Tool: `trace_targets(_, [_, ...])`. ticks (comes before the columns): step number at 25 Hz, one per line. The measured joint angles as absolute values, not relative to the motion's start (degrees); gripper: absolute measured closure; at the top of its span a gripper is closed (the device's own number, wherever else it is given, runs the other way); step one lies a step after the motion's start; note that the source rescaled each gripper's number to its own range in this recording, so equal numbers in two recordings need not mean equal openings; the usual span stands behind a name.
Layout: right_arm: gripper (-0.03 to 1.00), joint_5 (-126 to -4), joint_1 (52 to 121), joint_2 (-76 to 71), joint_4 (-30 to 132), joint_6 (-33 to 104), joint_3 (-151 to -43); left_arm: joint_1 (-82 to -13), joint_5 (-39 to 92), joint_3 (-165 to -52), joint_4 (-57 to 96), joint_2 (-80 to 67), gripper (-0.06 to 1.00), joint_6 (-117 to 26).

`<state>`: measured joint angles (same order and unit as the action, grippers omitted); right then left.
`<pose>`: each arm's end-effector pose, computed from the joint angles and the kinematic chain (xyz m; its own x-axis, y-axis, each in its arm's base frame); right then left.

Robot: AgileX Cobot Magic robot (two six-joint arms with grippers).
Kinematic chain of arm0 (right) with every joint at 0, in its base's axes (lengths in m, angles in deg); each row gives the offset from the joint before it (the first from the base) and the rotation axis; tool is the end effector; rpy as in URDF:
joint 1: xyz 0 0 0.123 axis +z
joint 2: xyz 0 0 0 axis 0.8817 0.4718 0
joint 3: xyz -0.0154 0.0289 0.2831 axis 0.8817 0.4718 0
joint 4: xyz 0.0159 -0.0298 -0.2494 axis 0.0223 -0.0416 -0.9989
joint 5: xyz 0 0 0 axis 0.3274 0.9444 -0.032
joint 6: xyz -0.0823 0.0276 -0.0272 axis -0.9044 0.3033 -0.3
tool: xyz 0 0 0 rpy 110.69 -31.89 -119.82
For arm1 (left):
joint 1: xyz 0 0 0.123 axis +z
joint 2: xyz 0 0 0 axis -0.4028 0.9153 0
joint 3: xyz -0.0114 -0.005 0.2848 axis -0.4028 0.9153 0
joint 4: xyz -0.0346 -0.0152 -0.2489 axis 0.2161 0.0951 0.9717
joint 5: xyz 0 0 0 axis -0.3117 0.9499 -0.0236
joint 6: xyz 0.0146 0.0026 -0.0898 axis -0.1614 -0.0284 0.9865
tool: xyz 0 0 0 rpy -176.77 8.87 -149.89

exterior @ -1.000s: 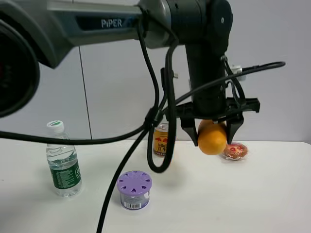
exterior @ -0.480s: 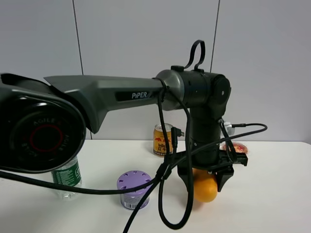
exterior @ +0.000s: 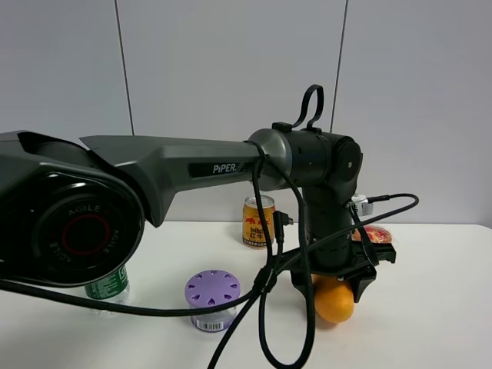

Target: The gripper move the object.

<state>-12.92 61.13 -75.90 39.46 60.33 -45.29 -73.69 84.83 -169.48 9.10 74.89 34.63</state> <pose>-0.0063 -0.0045 0.2760 -0.4638 0.0138 -0.8858 0.0611 0.9980 -0.0164 0.3520 -0.4258 0.1056 -0.9828 0.0193 -0.1834 0.0701 0.9590 -0.2747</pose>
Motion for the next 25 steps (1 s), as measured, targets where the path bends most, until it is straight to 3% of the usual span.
trace_targets(3, [-0.03,-12.92,61.13,-75.90,39.46,60.33,-45.29,-73.69,84.18,-169.48,9.01,74.95,0.93,32.24])
trace_targets(5, [-0.03,-12.92,61.13,-75.90,39.46,60.33,-45.29,-73.69,84.12,-169.48,9.01,74.95,0.84,29.75])
trace_targets(9, [-0.03,-12.92,61.13,-75.90,39.46,60.33,-45.29,-73.74,84.53,-169.48,9.01,74.95,0.38,26.71])
trace_targets(10, [-0.03,-12.92,61.13,-75.90,39.46,60.33,-45.29,-73.74,84.53,-169.48,9.01,74.95,0.38,26.71])
trace_targets(11, [-0.03,-12.92,61.13,-75.90,39.46,60.33,-45.29,-73.74,85.75,-169.57,8.96,74.95,0.21,26.40])
trace_targets(12, [-0.03,-12.92,61.13,-75.90,39.46,60.33,-45.29,-73.74,86.73,-170.05,8.68,74.95,0.16,26.22])
trace_targets(17, [-0.03,-12.92,61.13,-75.90,39.46,60.33,-45.29,-73.91,92.09,-176.77,7.05,74.95,0.10,24.03])
trace_targets(25, [-0.03,-12.92,61.13,-75.90,39.46,60.33,-45.29,-74.80,92.82,-192.09,16.12,71.05,0.11,20.16])
